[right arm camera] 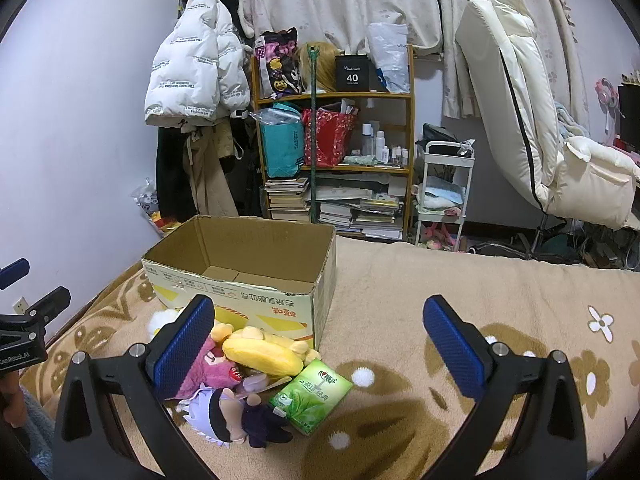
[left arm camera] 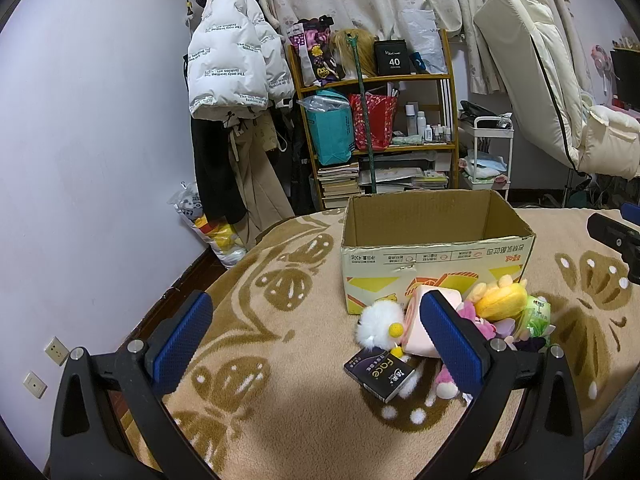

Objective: Organize soft objects

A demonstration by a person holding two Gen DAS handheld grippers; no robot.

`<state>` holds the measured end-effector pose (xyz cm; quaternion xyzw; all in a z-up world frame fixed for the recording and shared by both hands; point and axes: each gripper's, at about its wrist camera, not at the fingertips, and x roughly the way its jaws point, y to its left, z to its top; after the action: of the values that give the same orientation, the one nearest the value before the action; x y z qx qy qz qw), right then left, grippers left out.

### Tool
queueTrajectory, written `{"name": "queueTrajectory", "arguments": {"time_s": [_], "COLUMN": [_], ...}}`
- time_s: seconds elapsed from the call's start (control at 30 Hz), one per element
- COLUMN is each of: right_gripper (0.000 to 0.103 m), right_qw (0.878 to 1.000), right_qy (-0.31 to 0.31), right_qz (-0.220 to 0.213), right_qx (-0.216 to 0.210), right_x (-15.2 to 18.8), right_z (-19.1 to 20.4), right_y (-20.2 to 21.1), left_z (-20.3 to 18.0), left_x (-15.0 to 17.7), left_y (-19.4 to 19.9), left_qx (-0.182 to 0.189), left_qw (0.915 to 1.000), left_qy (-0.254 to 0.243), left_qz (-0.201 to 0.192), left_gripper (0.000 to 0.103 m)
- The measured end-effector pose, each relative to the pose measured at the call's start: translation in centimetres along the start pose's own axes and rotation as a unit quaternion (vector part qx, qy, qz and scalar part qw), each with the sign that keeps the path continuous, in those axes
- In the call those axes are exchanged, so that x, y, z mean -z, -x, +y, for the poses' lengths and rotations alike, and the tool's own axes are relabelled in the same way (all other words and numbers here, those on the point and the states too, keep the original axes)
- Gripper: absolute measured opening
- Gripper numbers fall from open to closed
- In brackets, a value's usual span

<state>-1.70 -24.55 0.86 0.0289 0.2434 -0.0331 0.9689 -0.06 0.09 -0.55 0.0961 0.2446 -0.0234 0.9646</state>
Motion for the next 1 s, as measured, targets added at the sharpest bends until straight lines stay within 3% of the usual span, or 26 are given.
{"name": "queueTrajectory", "arguments": {"time_s": [1.0], "right_gripper": [0.103], "right_qw": [1.000], "right_qy": [0.000], "right_qz": [0.000], "right_qx": [0.000], "right_x": [0.12], "right_z": [0.13], "right_y": [-0.03], "left_z": [0.49], "left_x": [-0.77], "left_y": [0.64], "left_qx": [0.000], "left_qw": [1.0000], "left_qy": [-0.007], "left_qz": [-0.003], "left_gripper": [0.102]}}
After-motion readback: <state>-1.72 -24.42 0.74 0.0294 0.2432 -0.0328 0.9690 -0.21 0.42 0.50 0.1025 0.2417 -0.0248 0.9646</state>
